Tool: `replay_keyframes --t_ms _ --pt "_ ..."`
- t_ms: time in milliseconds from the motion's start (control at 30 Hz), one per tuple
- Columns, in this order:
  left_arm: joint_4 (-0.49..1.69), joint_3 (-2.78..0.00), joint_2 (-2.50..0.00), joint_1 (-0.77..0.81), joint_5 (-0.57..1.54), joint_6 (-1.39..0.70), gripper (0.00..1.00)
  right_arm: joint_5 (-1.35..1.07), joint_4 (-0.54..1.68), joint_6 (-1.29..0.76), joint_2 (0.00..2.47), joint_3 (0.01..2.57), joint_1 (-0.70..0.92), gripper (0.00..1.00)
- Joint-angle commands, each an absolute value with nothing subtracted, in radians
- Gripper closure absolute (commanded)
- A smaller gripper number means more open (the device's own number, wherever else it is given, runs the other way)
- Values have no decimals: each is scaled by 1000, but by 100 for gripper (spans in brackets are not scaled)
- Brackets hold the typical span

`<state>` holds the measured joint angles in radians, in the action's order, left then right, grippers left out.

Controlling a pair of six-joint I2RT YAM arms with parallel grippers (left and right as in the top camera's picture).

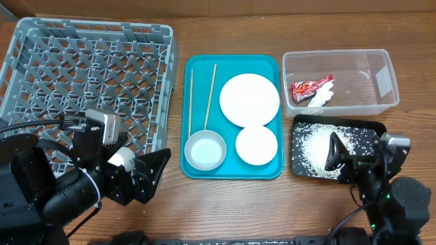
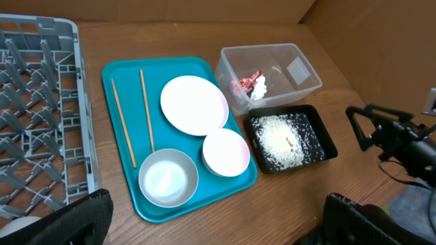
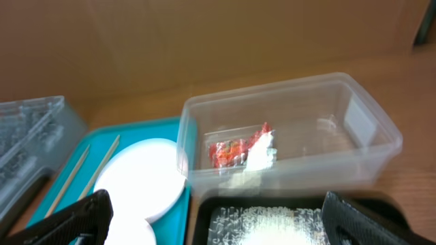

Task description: Sort waste into correct bins and load items into the dishwasher

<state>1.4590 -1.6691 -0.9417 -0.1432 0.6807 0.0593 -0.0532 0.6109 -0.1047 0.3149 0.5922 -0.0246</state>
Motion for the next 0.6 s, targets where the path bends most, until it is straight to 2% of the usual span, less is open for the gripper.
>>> replay_keyframes --t_ms 0,200,467,567 --pt "1456 -1684 -942 -137 695 75 0 -20 523 -100 176 423 -75 0" --pt "1456 -1684 -942 -137 695 75 1 -66 393 -104 1 194 -131 0" --pt "1456 -1684 -942 -137 695 75 0 -65 67 -104 3 6 -134 0" --pt "1456 -1684 -942 -137 695 75 0 -54 76 -104 3 8 -134 0"
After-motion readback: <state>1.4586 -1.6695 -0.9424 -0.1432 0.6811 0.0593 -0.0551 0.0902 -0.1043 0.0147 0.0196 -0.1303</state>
